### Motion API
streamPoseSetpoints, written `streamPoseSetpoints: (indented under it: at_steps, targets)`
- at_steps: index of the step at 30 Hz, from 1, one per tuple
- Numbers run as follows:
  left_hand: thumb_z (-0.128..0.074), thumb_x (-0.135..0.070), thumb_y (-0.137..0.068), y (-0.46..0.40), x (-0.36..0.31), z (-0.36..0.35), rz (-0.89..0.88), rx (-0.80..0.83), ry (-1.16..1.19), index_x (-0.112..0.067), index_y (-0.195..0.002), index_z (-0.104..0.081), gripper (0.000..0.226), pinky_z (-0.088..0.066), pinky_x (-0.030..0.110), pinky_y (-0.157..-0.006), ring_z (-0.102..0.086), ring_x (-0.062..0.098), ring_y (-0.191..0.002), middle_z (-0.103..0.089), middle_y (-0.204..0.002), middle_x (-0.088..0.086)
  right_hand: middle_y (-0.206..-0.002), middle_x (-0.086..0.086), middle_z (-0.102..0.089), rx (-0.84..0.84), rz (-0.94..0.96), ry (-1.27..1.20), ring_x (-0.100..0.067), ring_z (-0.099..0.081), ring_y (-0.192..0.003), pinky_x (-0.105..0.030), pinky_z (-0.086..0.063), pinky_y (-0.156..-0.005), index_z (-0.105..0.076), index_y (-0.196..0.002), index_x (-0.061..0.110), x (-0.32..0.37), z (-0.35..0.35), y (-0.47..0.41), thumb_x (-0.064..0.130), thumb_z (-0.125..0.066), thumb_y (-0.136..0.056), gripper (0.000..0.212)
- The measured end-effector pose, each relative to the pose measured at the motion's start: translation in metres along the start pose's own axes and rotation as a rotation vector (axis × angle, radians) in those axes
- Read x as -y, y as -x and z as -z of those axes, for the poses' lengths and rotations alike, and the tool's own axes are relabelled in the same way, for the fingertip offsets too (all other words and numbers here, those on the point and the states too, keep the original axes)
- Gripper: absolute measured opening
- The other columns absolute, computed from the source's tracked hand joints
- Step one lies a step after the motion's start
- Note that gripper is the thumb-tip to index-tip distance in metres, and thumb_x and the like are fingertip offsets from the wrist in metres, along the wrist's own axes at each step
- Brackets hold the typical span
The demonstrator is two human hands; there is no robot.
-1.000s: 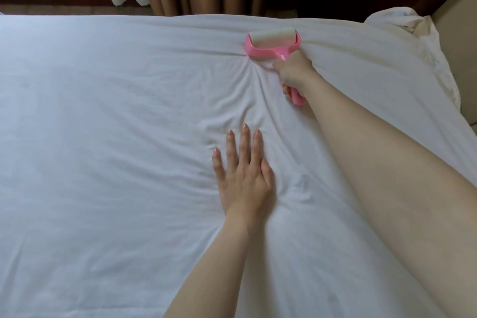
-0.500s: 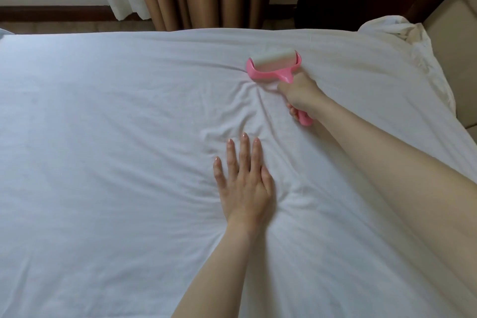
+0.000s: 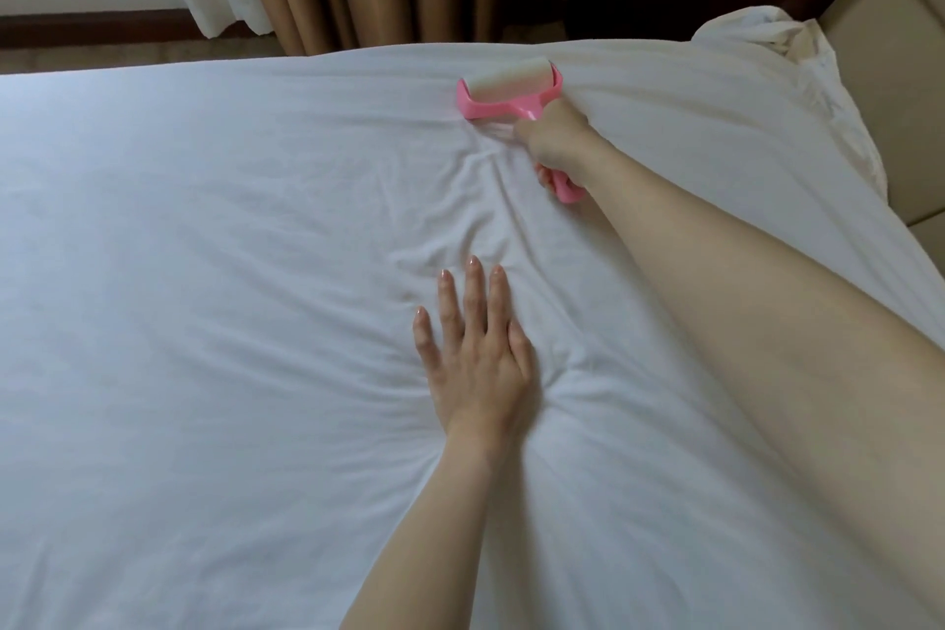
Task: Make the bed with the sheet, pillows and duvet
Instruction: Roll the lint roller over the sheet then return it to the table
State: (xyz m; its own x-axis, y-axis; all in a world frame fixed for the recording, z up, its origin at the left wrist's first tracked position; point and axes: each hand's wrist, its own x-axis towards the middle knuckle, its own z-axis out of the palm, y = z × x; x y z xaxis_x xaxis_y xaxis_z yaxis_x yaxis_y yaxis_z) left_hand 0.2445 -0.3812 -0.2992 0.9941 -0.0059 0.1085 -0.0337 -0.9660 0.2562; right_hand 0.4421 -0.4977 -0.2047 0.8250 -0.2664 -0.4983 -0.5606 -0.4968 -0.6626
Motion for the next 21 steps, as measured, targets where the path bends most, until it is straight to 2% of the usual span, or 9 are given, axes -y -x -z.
streamPoseSetpoints:
  at_steps: [4, 9, 11, 12, 14, 16, 18, 21]
  targets:
    - [-0.025, -0.034, -0.092, 0.000, 0.000, 0.002, 0.005, 0.021, 0.003, -0.025, -0.150, -0.027, 0.059, -0.010, 0.049, -0.113, -0.022, 0.024, -0.146, -0.024, -0.158, -0.003, -0.060, -0.006, -0.045, -0.015, 0.020, -0.026, -0.015, -0.039, -0.039, -0.013, -0.027, -0.039, -0.043, -0.098, 0.013, -0.023, 0.004, 0.027, 0.025, -0.042, -0.096, 0.013]
    - [-0.020, -0.035, -0.092, -0.001, -0.001, 0.015, 0.002, 0.091, -0.019, -0.025, -0.150, -0.027, 0.059, -0.005, 0.046, -0.112, -0.020, 0.023, -0.146, -0.023, -0.158, -0.003, -0.059, -0.009, -0.050, -0.041, 0.090, 0.070, -0.021, -0.045, -0.040, -0.015, -0.030, -0.033, -0.047, -0.096, 0.008, -0.053, 0.006, 0.071, 0.023, -0.043, -0.095, 0.016]
    - [-0.015, -0.035, -0.091, 0.002, 0.001, 0.023, -0.028, 0.124, -0.033, -0.024, -0.150, -0.028, 0.062, -0.004, 0.045, -0.112, -0.019, 0.022, -0.147, -0.022, -0.159, -0.002, -0.060, -0.009, -0.050, -0.036, 0.079, 0.095, -0.022, -0.045, -0.042, -0.019, -0.030, -0.033, -0.047, -0.088, 0.010, -0.070, 0.009, 0.093, 0.025, -0.044, -0.093, 0.016]
    - [-0.010, -0.036, -0.090, 0.008, 0.003, 0.026, -0.041, 0.157, -0.030, -0.024, -0.152, -0.024, 0.064, -0.002, 0.043, -0.112, -0.014, 0.020, -0.148, -0.017, -0.160, -0.004, -0.063, -0.009, -0.051, -0.038, 0.076, 0.118, -0.022, -0.044, -0.043, -0.021, -0.031, -0.035, -0.046, -0.083, 0.010, -0.079, 0.011, 0.106, 0.025, -0.044, -0.093, 0.018]
    - [-0.005, -0.037, -0.088, 0.027, 0.007, 0.033, -0.059, 0.199, -0.007, -0.024, -0.153, -0.017, 0.067, 0.000, 0.042, -0.114, -0.007, 0.018, -0.149, -0.011, -0.161, -0.006, -0.067, -0.010, -0.052, -0.032, 0.081, 0.145, -0.022, -0.044, -0.046, -0.028, -0.032, -0.042, -0.047, -0.088, 0.010, -0.098, 0.014, 0.132, 0.025, -0.045, -0.092, 0.016]
    - [-0.006, -0.036, -0.089, 0.054, 0.011, 0.041, -0.060, 0.206, -0.012, -0.023, -0.153, -0.018, 0.067, -0.004, 0.043, -0.115, -0.009, 0.018, -0.148, -0.013, -0.161, -0.005, -0.066, -0.010, -0.053, -0.032, 0.056, 0.147, -0.023, -0.045, -0.044, -0.027, -0.032, -0.043, -0.046, -0.091, 0.011, -0.117, 0.018, 0.161, 0.027, -0.046, -0.093, 0.016]
    - [-0.010, -0.034, -0.090, 0.083, 0.014, 0.049, -0.044, 0.216, -0.027, -0.022, -0.152, -0.023, 0.064, -0.005, 0.042, -0.114, -0.015, 0.020, -0.148, -0.018, -0.159, -0.004, -0.065, -0.012, -0.055, -0.039, 0.019, 0.147, -0.026, -0.049, -0.043, -0.026, -0.037, -0.044, -0.045, -0.086, 0.012, -0.139, 0.019, 0.189, 0.029, -0.047, -0.092, 0.018]
    - [-0.013, -0.033, -0.092, 0.125, 0.020, 0.058, -0.009, 0.226, -0.029, -0.022, -0.151, -0.025, 0.061, -0.004, 0.042, -0.113, -0.017, 0.020, -0.147, -0.021, -0.159, -0.004, -0.074, -0.018, -0.059, -0.041, -0.018, 0.163, -0.031, -0.054, -0.055, -0.034, -0.044, -0.052, -0.047, -0.081, 0.012, -0.173, 0.020, 0.228, 0.029, -0.048, -0.090, 0.019]
